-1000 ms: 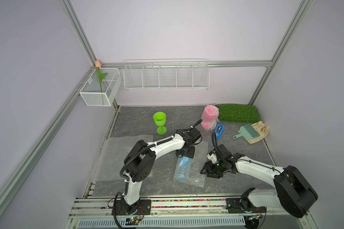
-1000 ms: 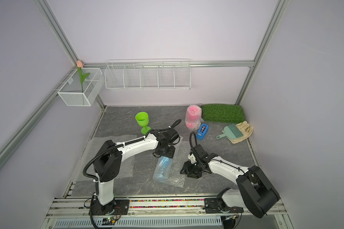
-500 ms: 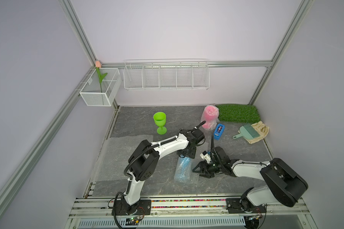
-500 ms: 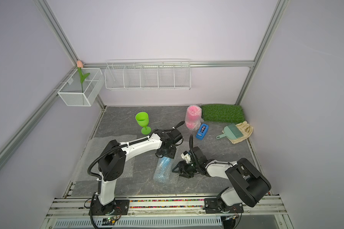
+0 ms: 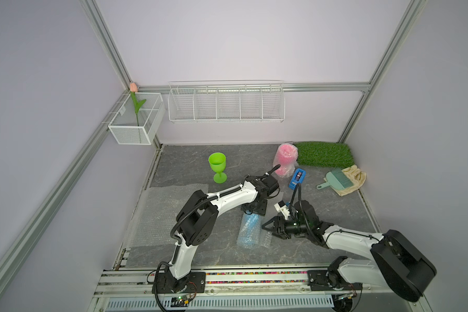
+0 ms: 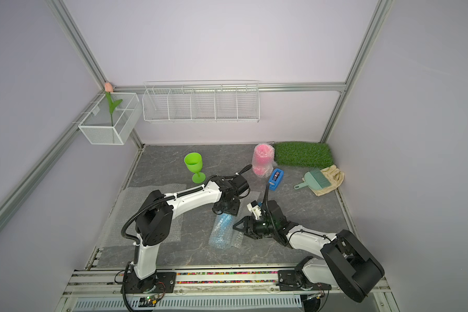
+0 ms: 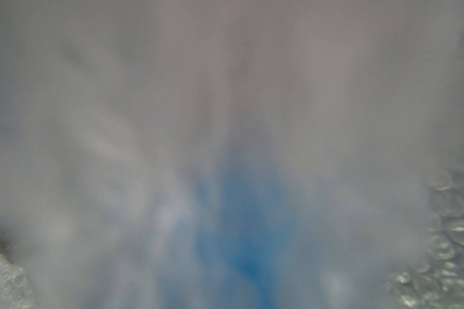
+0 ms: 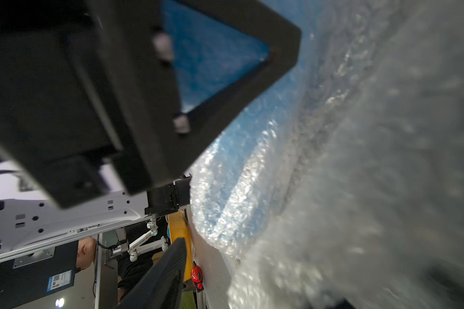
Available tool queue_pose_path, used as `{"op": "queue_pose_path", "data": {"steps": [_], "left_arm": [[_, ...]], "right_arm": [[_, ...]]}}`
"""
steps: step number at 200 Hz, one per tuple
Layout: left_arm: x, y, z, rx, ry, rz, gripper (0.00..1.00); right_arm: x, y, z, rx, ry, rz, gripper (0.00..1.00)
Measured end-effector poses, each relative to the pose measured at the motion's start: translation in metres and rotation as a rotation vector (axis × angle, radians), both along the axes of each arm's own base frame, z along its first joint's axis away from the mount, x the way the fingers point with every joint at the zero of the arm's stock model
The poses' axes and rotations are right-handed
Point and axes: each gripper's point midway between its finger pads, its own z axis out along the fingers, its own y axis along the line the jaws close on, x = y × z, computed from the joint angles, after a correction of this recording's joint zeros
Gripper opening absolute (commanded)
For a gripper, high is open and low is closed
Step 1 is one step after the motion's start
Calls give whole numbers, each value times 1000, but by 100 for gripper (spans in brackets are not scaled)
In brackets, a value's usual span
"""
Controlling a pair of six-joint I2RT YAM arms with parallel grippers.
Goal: Wrap wine glasses in bubble wrap
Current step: Adjust the bubble wrap at the center of the board.
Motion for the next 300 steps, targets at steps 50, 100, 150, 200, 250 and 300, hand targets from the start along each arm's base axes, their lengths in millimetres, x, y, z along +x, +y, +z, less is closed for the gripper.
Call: {"op": "queue_pose_path", "data": {"steps": [50, 100, 150, 200, 250, 300], "left_arm": [[0, 0, 0, 0, 0, 0, 47], [1, 0, -1, -14, 12, 14, 42], [2, 0, -1, -52, 40, 64, 41], [2, -1, -1, -78, 63, 109, 42], [3, -4, -2, -112, 85, 167, 43], [3, -6, -2, -150, 113, 218, 44]], "right_arm": [[6, -5, -4, -69, -16, -27, 45], [-9, -14, -24, -154, 77, -19, 15], [-7, -12, -8, -221, 42, -28, 7], [-7, 9, 9, -262, -62, -19, 7], [-7, 31, 11, -327, -125, -12, 30], [-8, 40, 6, -450, -201, -21, 51]]}}
